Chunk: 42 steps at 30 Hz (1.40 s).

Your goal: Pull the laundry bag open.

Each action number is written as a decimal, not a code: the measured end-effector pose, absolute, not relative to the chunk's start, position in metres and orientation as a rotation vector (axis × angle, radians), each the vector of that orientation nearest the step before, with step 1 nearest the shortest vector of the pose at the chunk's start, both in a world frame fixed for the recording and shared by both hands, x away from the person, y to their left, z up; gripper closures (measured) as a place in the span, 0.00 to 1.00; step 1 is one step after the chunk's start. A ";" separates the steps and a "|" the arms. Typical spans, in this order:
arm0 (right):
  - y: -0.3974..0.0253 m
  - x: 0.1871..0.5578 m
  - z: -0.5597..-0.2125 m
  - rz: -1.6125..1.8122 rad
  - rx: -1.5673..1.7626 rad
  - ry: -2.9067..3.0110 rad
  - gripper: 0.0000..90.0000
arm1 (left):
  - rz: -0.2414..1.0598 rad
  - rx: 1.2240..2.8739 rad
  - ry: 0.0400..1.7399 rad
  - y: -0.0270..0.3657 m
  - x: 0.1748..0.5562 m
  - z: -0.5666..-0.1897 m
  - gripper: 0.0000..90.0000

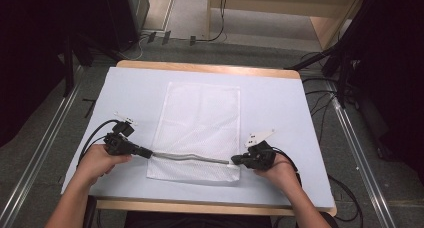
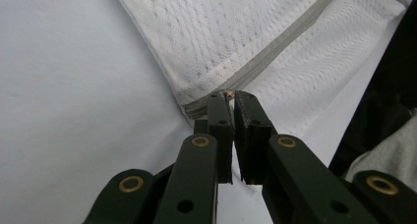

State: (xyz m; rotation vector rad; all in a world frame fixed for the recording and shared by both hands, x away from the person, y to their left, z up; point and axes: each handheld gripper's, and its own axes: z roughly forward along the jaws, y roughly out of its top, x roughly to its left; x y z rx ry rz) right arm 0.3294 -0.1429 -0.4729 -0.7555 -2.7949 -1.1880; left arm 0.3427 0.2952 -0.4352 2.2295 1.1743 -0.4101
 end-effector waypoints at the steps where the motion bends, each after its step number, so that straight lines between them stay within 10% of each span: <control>1: -0.142 0.330 -0.473 -1.188 -0.741 -2.809 1.00 | -0.412 2.225 1.170 0.295 0.342 -0.435 0.97; 24: -0.166 0.349 -0.460 -1.358 -1.056 -2.692 0.46 | 0.018 2.139 1.167 0.316 0.347 -0.426 0.46; 42: -0.198 0.366 -0.469 -1.377 -1.351 -2.650 0.34 | 0.142 2.103 1.268 0.333 0.361 -0.436 0.31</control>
